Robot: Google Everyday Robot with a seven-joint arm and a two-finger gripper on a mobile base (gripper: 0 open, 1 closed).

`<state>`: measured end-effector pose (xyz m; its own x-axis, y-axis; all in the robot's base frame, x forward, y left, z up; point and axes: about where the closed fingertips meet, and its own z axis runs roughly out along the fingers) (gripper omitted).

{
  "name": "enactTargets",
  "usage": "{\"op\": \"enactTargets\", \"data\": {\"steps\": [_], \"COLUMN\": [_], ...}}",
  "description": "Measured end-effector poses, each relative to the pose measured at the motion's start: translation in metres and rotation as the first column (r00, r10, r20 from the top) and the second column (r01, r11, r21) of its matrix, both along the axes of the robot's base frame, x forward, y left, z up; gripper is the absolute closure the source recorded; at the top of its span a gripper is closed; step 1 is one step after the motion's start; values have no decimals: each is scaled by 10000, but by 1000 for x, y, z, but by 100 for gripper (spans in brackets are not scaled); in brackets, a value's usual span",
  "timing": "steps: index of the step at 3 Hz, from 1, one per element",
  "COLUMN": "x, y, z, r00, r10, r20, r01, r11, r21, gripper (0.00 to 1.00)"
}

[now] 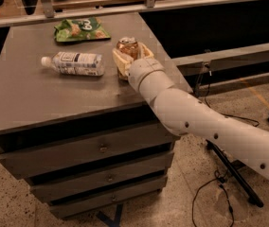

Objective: Place orange can upright

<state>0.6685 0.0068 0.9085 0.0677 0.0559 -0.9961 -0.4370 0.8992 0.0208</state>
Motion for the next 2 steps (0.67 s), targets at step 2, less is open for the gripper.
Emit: {"op": "enactTargets", "data": {"steps": [2], "x": [-14], "y": [1], "z": [0], "r00": [9995], "r10": [-44], "r20": [-325], "r01": [39], "r11": [9999], "r21": [-150], "gripper": [0]}}
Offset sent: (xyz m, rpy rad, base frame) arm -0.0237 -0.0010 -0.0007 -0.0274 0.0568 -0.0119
